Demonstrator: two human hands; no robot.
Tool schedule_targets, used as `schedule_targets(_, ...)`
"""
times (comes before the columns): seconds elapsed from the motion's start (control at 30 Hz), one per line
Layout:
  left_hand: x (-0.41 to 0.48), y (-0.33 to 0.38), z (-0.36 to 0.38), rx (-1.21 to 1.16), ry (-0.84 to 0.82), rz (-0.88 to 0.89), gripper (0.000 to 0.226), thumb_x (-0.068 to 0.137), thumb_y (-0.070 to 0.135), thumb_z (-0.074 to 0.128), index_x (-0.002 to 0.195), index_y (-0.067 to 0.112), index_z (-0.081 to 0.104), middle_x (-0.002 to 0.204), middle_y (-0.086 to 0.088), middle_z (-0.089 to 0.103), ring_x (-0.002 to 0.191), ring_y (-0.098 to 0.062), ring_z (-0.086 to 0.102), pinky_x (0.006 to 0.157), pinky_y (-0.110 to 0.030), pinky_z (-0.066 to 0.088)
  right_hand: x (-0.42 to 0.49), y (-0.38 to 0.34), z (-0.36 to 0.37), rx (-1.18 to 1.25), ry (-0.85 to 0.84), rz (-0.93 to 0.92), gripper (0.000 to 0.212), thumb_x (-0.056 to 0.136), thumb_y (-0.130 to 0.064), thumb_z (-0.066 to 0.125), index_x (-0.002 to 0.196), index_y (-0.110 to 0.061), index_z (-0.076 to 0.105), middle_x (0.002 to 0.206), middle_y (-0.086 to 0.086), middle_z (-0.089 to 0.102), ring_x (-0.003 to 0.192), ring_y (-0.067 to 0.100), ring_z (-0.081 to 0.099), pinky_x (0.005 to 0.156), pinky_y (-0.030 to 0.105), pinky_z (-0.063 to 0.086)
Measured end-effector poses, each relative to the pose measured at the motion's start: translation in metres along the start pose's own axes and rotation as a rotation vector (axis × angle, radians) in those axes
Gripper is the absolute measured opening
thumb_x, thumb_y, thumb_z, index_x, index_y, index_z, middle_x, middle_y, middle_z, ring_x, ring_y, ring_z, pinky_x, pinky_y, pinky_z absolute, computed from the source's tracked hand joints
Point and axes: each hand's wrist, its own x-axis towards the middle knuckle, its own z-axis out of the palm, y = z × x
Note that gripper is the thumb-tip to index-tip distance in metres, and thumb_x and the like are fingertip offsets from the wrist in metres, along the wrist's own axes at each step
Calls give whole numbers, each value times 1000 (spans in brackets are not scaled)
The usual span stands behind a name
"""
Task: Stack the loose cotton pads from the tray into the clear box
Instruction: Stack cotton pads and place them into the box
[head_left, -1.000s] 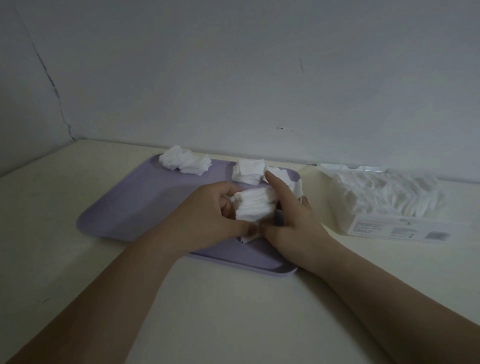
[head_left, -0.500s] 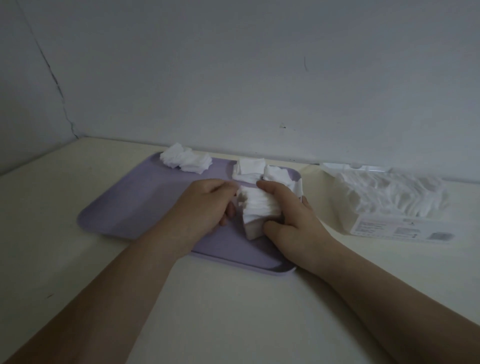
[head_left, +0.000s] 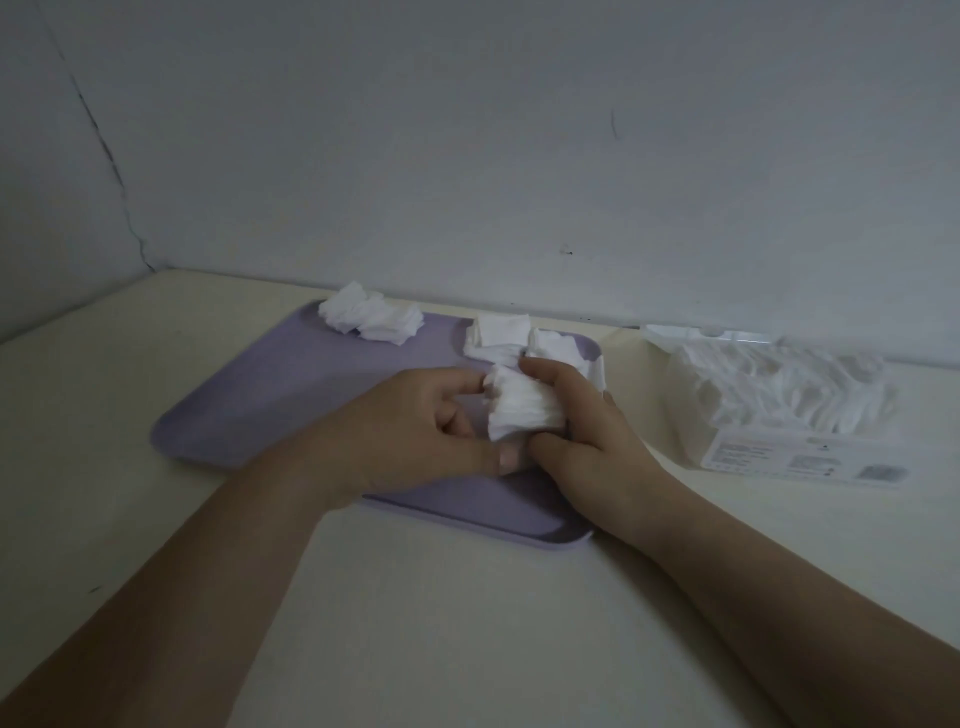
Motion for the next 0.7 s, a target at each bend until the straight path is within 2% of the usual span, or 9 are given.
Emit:
schedule_targets(0.1, 5, -1, 13, 90, 58, 58, 49, 71, 28, 92, 114, 28, 68, 85, 6, 77, 74, -8, 67, 71, -40, 57, 0, 1, -3, -3, -48, 19, 82, 64, -38, 50, 143, -52, 36, 136, -10, 44, 140, 34, 33, 119, 53, 30)
schedule_targets(0.17, 8, -1, 19, 66, 95, 66, 42, 74, 25, 88, 112, 22, 69, 97, 6, 80, 91, -10, 76, 88, -48, 60, -1, -1, -4, 9, -74, 25, 83, 65, -34, 49, 145, -50, 34, 133, -10, 39, 142, 33, 30, 120, 53, 27)
schedule_targets(0.23, 8, 0, 21, 40, 100, 84, 34, 81, 19, 83, 112, 21, 70, 99, 7, 80, 95, -12, 77, 90, -47, 60, -1, -2, -4, 26, -67, 40, 81, 67, -30, 49, 144, -51, 34, 135, -6, 43, 140, 35, 32, 119, 54, 29)
schedule_targets(0.33, 2, 3, 20, -87, 150, 130, 28, 91, 8, 74, 115, 23, 72, 89, 16, 79, 81, 3, 73, 70, -16, 56, -3, -3, -3, 108, 21, 15, 70, 75, -30, 57, 141, -48, 41, 131, -3, 56, 131, 26, 47, 113, 45, 41)
schedule_targets(0.4, -1, 6, 18, -160, 169, 147, 25, 96, 8, 69, 116, 23, 72, 78, 15, 76, 68, 7, 64, 61, -7, 47, -5, -13, -8, 138, 94, -25, 62, 83, -23, 65, 141, -34, 47, 125, -8, 63, 120, 12, 57, 103, 30, 46)
schedule_targets(0.47, -1, 8, 15, -270, 199, 161, 21, 95, 15, 72, 114, 24, 73, 78, 11, 72, 65, 0, 57, 58, -10, 43, -3, -30, -16, 166, 112, -41, 59, 81, -21, 69, 138, -27, 52, 119, -11, 68, 110, 7, 64, 96, 29, 53)
schedule_targets(0.57, 2, 18, 10, -389, 184, 172, 26, 84, 34, 76, 108, 25, 75, 83, -8, 55, 67, -24, 34, 55, -33, 22, 1, -51, -45, 313, 30, 42, 48, 78, -20, 76, 124, -17, 64, 109, 0, 76, 102, 18, 73, 92, 45, 60)
schedule_targets(0.6, 4, 23, 11, -421, 174, 185, 25, 85, 32, 74, 109, 22, 75, 83, -9, 53, 66, -24, 31, 53, -35, 20, 2, -56, -56, 341, -27, 68, 43, 76, -24, 78, 117, -15, 68, 106, 5, 78, 101, 24, 74, 90, 50, 60)
schedule_targets(0.7, 13, 43, 24, -445, 129, 195, 17, 91, 23, 69, 106, 16, 74, 83, -5, 61, 68, -14, 50, 46, -28, 28, 2, -59, -95, 281, -161, 90, 32, 79, -28, 81, 106, -10, 76, 104, 11, 79, 103, 27, 74, 91, 51, 60)
